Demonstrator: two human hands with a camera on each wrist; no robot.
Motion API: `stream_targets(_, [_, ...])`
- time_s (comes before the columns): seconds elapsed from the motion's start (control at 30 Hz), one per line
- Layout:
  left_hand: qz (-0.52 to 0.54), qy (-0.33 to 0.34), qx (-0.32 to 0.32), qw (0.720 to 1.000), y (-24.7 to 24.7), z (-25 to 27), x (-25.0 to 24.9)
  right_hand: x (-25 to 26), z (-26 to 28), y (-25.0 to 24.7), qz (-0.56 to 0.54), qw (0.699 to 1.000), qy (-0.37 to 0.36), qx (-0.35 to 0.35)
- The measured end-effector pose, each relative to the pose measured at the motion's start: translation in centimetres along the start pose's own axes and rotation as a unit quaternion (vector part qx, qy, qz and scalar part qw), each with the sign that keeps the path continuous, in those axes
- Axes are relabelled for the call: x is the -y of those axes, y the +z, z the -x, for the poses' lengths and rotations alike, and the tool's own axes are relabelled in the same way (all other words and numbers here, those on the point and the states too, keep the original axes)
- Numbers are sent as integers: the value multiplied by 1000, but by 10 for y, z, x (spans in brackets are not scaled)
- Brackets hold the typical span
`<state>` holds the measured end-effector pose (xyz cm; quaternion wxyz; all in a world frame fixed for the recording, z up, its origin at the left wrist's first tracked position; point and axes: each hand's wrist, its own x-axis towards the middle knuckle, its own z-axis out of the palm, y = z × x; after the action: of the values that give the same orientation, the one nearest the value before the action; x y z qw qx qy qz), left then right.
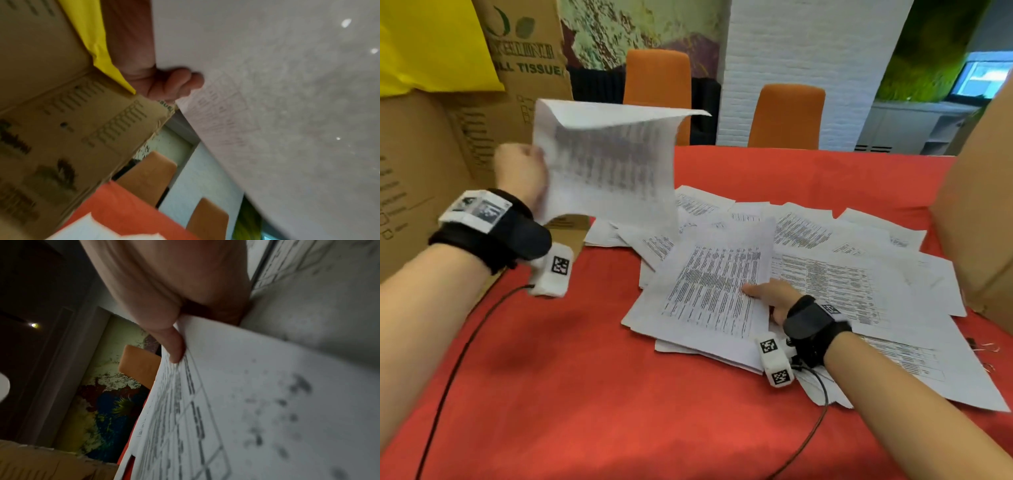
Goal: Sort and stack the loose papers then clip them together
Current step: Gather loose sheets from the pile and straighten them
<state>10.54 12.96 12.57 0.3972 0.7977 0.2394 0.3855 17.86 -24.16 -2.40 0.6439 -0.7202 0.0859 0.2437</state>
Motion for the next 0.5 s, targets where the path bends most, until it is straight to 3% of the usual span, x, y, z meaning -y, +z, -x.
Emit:
stream_targets(0.07, [-14, -13, 84, 996, 30, 23, 11, 0, -1, 4, 14, 1000, -1, 17])
stream_targets(0.2, [-89, 27, 226, 970, 92, 89, 36, -1, 0, 12, -12, 999, -17, 34])
stream_targets(0.33, [-236, 28, 367, 899, 116, 122, 50, 0, 1, 7, -137, 984, -5, 110])
stream_targets(0.4, [-275, -24, 384, 881, 122, 129, 54, 2, 2, 15, -75, 990, -29, 118])
stream_targets(0.5, [-319, -75, 360, 874, 122, 133, 57, 1, -1, 28, 28, 996, -62, 56])
